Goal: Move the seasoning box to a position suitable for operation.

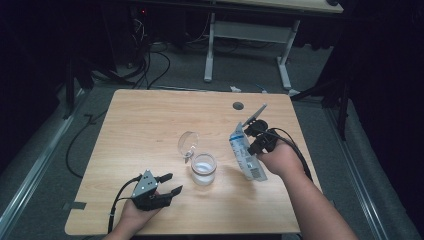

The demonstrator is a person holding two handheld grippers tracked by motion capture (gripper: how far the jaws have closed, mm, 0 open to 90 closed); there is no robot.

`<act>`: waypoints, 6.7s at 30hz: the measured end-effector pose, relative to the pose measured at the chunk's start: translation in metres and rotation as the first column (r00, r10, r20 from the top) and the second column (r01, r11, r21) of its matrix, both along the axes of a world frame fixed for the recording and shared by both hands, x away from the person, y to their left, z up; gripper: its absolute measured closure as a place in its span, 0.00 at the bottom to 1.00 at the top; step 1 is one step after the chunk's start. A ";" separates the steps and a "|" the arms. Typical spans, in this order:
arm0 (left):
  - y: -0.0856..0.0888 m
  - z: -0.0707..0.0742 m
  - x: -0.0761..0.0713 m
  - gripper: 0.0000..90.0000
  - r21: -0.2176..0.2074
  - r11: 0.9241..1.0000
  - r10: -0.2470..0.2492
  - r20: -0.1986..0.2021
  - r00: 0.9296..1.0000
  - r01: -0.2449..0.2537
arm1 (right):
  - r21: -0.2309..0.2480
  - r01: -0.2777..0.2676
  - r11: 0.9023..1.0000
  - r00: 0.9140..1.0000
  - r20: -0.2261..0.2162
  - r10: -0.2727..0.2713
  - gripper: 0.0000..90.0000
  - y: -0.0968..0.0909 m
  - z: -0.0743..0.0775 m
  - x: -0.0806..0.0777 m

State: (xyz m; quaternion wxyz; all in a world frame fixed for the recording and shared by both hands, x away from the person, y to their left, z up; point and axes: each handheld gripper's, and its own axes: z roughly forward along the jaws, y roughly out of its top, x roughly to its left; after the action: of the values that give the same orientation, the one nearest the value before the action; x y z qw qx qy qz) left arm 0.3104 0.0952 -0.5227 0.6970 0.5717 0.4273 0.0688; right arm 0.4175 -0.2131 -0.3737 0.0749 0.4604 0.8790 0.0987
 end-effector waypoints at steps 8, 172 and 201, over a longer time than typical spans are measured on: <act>0.000 0.000 0.000 0.46 -0.004 1.000 0.004 -0.001 1.000 -0.004 | 0.009 0.034 0.999 0.999 0.019 -0.034 1.00 -0.009 -0.007 0.003; 0.111 0.004 0.005 0.44 0.073 0.933 0.356 -0.048 0.933 -0.352 | 0.487 -0.031 0.873 0.686 0.646 -0.336 0.70 -0.076 -0.112 -0.089; 0.099 0.000 0.005 0.46 0.128 0.936 0.336 -0.039 0.941 -0.329 | 0.484 0.008 0.875 0.700 0.622 -0.351 0.59 -0.078 -0.113 -0.087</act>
State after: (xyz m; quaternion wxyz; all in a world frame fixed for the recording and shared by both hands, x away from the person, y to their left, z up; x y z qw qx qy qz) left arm 0.3154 0.1943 -0.5232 0.6267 0.5335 0.5339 0.1937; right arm 0.3301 -0.2911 -0.4865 0.3003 0.4797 0.6880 0.4543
